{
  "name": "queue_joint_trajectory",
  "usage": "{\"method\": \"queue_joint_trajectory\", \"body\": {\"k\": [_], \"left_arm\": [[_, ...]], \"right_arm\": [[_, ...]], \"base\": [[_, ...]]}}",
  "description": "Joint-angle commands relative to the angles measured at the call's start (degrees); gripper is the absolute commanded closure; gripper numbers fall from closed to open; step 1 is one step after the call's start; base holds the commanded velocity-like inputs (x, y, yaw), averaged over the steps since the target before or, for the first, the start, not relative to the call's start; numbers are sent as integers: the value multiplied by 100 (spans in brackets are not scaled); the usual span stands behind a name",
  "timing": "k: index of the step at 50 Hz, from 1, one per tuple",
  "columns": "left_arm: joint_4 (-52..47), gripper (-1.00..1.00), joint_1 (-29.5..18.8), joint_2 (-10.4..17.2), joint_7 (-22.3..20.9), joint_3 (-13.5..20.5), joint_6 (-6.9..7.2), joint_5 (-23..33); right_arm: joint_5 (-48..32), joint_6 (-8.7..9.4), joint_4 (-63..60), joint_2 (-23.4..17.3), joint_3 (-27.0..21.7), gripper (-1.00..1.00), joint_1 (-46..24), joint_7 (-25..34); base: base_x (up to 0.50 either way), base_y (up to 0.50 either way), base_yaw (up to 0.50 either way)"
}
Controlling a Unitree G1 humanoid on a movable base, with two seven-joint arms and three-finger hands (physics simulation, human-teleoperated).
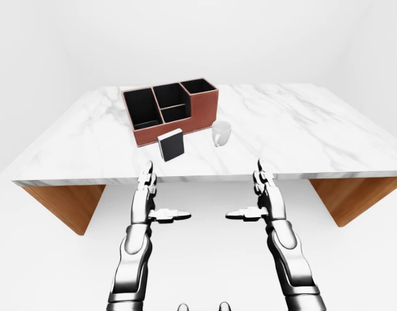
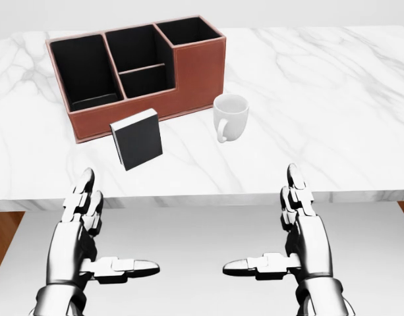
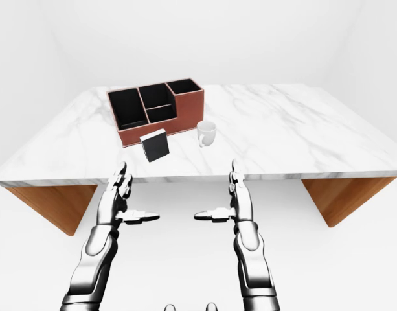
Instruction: Pick up the book and place it in the front compartment of the caddy.
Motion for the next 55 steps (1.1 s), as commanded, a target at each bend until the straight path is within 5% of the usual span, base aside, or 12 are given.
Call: {"method": "queue_joint_trajectory", "body": {"k": [1, 10, 17, 55], "left_arm": [[-90, -96, -47, 97, -151, 202, 144, -147], [-440, -95, -59, 140, -172, 280, 458, -203], [-728, -96, -98, 182, -190, 397, 458, -289], [-1871, -96, -215, 371, -333, 787, 458, -454]], "right_arm": [[77, 63, -103, -71, -129, -100, 37, 168], [-71, 271, -369, -69, -76, -100, 99, 144], [-71, 489, -586, -68, -115, -100, 109, 134], [-148, 489, -2599, -61, -100, -100, 335, 368]], "base": [[0, 0, 0], [0, 0, 0], [0, 0, 0], [0, 0, 0]]}}
